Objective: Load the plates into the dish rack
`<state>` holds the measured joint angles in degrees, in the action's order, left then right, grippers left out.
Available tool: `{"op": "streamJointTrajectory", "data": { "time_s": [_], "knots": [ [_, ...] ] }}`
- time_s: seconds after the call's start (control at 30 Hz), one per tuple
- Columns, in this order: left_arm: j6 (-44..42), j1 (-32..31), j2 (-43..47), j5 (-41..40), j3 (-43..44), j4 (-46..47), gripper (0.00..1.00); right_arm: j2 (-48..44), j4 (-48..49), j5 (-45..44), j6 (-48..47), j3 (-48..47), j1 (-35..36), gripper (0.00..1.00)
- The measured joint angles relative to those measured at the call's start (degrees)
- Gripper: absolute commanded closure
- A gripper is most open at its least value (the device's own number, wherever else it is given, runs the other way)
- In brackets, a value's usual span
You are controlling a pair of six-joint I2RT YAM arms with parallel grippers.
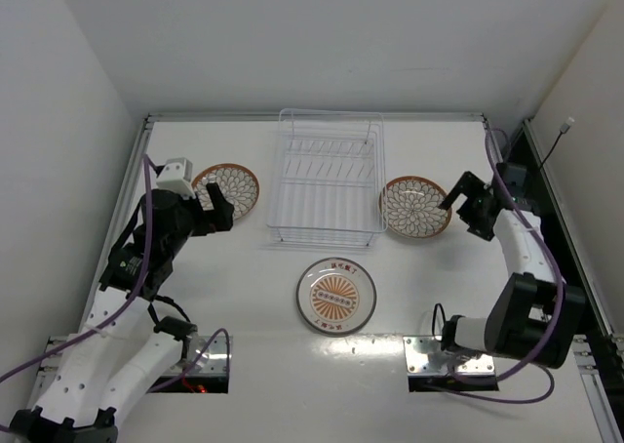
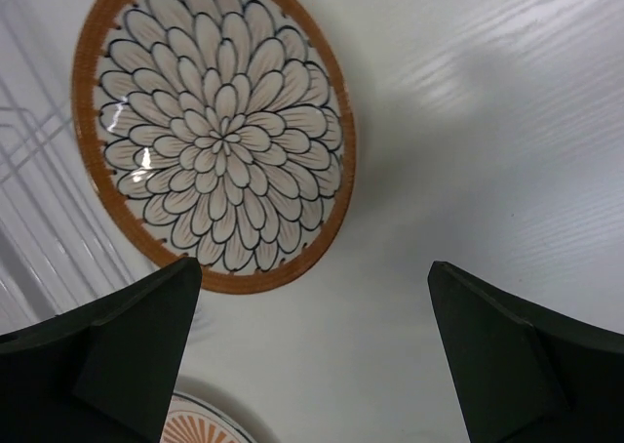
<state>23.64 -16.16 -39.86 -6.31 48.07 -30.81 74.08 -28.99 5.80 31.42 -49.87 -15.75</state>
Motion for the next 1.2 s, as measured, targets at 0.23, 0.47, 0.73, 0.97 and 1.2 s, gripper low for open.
{"op": "streamJointTrajectory", "data": {
  "time_s": [0.23, 0.47, 0.73, 0.97, 1.2],
  "knots": [
    [0.0, 0.0, -2.78, -0.15, -0.04, 0.0, 0.0, 10.62, 10.69, 14.78, 4.22, 10.56, -8.98, 0.01],
    [0.02, 0.0, -2.89, -0.17, -0.09, -0.04, 0.0, 18.23, 20.15, 28.5, 8.79, 13.05, -11.67, 0.12],
    [0.02, 0.0, -3.1, -0.2, -0.09, -0.02, 0.0, 22.08, 24.7, 32.74, 11.28, 12.74, -11.87, 0.3],
    [0.02, 0.0, -3.69, -0.2, -0.15, -0.04, 0.0, 22.27, 24.37, 28.61, 11.98, 12.44, -10.29, 0.6],
    [0.02, 0.0, -3.69, -0.17, -0.15, -0.02, 0.0, 22.34, 23.98, 25.57, 13.25, 11.61, -8.52, 1.0]
  ]
}}
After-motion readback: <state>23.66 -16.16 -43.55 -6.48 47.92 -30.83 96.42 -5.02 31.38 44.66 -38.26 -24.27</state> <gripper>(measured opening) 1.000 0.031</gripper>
